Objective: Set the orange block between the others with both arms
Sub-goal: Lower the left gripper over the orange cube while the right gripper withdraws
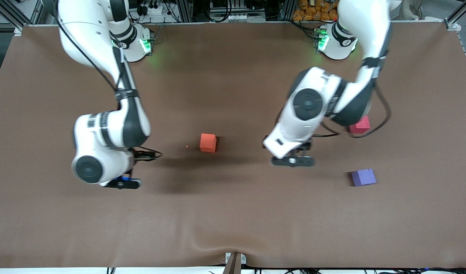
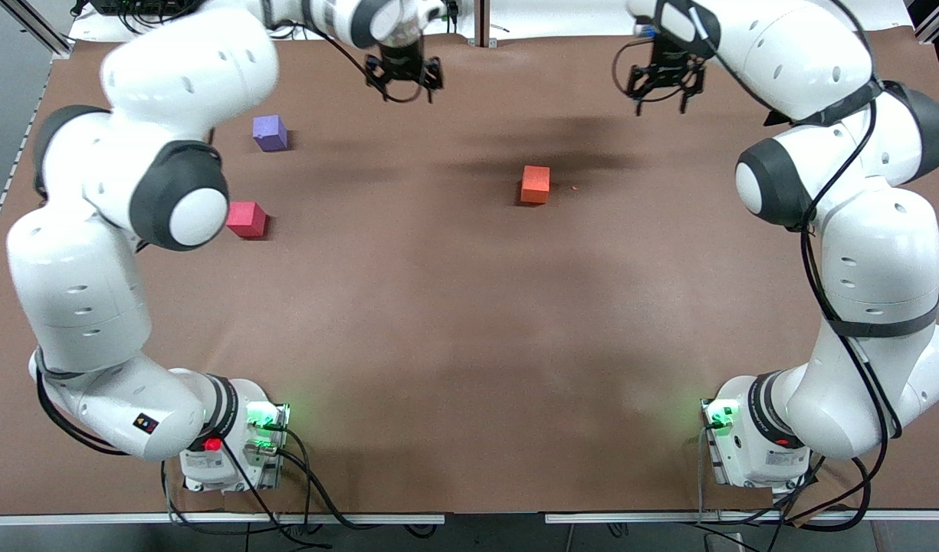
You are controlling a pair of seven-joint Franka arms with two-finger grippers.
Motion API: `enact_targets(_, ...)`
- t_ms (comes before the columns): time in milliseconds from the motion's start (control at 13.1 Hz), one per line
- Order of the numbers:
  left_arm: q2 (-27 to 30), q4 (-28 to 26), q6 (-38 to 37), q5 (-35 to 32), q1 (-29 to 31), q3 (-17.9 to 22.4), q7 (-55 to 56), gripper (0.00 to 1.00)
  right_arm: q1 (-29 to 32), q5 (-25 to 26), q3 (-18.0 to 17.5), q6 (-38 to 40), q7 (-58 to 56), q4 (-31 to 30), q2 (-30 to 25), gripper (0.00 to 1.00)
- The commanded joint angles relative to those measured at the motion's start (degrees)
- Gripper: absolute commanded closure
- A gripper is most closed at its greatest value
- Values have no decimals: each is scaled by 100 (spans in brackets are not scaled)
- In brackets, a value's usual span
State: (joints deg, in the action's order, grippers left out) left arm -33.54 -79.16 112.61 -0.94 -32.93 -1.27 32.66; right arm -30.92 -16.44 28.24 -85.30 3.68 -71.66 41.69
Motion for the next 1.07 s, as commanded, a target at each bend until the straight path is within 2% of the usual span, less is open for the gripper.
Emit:
enact_targets(0, -433, 445, 225, 112, -467, 74, 773, 0, -11, 62, 505, 407, -1014, -58, -318, 0)
enact_targets(306, -776, 594, 1007, 208, -934, 48, 1688, 0, -37, 88, 1288, 567, -2299, -707, -994, 0)
enact_targets(611, -1663, 1226, 1816, 445, -1373, 21, 1988, 0, -11, 308, 1578, 593, -2504, -770, -1312, 0)
enact_targets(993, -2078, 1333, 2424, 446, -1568, 4, 2148, 0, -28, 317, 2027, 707, -2512, -709, -1654, 0)
